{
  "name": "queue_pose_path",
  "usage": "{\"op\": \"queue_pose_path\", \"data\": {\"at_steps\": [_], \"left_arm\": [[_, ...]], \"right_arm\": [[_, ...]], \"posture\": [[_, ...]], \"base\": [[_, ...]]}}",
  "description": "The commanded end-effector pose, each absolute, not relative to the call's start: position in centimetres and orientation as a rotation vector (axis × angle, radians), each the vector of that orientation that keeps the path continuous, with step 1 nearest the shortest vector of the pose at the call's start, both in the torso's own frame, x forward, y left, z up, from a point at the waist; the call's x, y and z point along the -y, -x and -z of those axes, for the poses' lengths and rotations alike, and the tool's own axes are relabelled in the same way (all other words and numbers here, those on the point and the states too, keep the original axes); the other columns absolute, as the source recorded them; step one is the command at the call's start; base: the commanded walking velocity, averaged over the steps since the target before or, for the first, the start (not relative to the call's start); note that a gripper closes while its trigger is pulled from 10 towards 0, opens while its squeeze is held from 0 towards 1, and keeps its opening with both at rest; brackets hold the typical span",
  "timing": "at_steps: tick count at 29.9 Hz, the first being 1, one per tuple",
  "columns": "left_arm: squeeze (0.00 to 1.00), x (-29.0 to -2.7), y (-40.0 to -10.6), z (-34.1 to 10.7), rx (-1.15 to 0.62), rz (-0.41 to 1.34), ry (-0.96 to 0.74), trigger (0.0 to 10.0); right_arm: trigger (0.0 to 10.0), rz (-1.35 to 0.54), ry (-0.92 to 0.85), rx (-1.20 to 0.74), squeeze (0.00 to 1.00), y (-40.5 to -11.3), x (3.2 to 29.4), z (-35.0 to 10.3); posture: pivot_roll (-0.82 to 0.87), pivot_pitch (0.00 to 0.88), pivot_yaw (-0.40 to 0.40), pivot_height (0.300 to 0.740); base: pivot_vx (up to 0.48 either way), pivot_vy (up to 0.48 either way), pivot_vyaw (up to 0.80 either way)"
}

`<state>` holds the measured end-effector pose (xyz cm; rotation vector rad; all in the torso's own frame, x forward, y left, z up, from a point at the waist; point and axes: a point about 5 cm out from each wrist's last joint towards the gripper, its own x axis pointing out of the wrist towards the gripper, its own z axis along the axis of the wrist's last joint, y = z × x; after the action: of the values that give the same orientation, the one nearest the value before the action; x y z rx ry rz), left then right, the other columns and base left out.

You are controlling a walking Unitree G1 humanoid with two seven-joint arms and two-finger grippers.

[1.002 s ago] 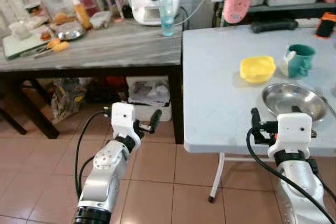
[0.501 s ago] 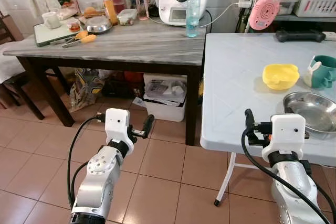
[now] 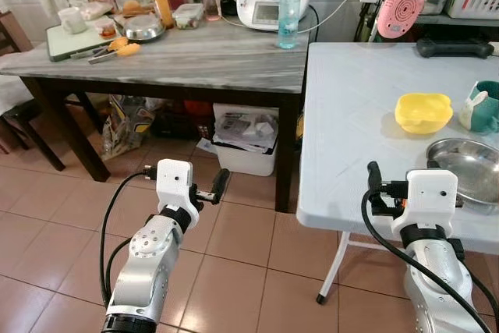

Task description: Setting the table

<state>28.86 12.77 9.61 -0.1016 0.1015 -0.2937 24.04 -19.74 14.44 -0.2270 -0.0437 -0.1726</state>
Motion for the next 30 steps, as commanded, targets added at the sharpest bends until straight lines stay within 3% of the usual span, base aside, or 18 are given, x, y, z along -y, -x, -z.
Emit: {"op": "queue_pose_path", "data": {"at_steps": [1, 30], "left_arm": [[0.00, -12.57, -29.12, -9.84, -0.095, 0.305, 0.092, 10.0], [0.00, -11.78, -29.20, -9.65, -0.098, 0.321, 0.103, 10.0]], "right_arm": [[10.0, 0.173, 0.222, 0.041, 0.00, -24.22, 19.66, -14.59], [10.0, 0.176, 0.234, 0.047, 0.00, -23.86, 20.06, -15.01]], "posture": [[-0.07, 0.000, 0.078, 0.740], [-0.10, 0.007, 0.067, 0.740]], "base": [[0.000, -0.480, 0.00], [0.000, -0.480, 0.00]]}}
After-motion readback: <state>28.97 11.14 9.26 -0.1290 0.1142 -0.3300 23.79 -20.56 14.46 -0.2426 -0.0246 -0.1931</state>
